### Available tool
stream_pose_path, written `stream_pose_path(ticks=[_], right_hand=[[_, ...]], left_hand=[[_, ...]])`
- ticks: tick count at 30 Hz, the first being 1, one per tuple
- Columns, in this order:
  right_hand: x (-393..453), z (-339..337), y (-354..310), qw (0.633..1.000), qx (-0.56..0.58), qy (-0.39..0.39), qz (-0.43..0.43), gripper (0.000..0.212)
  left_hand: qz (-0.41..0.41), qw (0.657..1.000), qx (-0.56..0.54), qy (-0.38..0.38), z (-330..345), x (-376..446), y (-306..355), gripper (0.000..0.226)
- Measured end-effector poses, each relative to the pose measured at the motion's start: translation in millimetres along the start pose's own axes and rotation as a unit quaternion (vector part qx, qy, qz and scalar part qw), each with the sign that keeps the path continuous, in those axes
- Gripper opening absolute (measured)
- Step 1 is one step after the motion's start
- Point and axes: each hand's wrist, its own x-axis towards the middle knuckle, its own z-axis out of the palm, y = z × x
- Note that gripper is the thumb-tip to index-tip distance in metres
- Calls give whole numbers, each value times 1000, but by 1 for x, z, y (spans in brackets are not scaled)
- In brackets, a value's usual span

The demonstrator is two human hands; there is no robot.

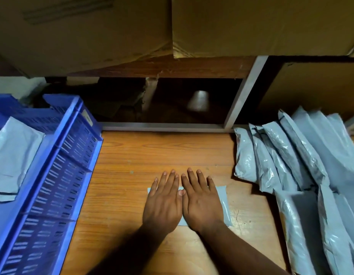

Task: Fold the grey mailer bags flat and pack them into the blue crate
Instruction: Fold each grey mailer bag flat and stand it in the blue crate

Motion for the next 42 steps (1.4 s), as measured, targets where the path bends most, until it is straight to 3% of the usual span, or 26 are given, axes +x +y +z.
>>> stream_pose_path(ticks=[8, 14, 21, 26, 29, 31, 35, 38, 42], right_hand=[[-11, -5, 23, 999, 21, -10, -24, 61], [-28, -11, 44, 1000, 30, -2, 1, 59], [-50, -35, 63, 994, 73, -58, -53, 68], [-49, -70, 72, 991, 86, -70, -79, 58], [-48, -84, 70, 991, 96, -54, -79, 52], [-50, -90, 67, 989, 109, -36, -96, 42], [-48, -105, 60, 979, 138, 9, -151, 25], [-38, -118, 43, 970, 158, 43, -177, 22], [-19, -150, 2, 941, 217, 144, -214, 24]], left_hand=[[-10, 999, -35, -3, 1, -11, -19, 79], [-19, 999, -17, -24, 2, -17, -25, 81], [-16, 997, -47, -67, -12, -49, -35, 80], [-18, 990, -133, -41, -34, -58, -39, 67], [-29, 982, -179, -57, -62, -55, -31, 39], [-33, 980, -191, -37, -74, -60, -31, 26], [-63, 980, -187, 10, -97, -78, -38, 22], [-58, 974, -208, 73, -121, -95, -36, 16], [-64, 960, -210, 172, -166, -116, -40, 13]])
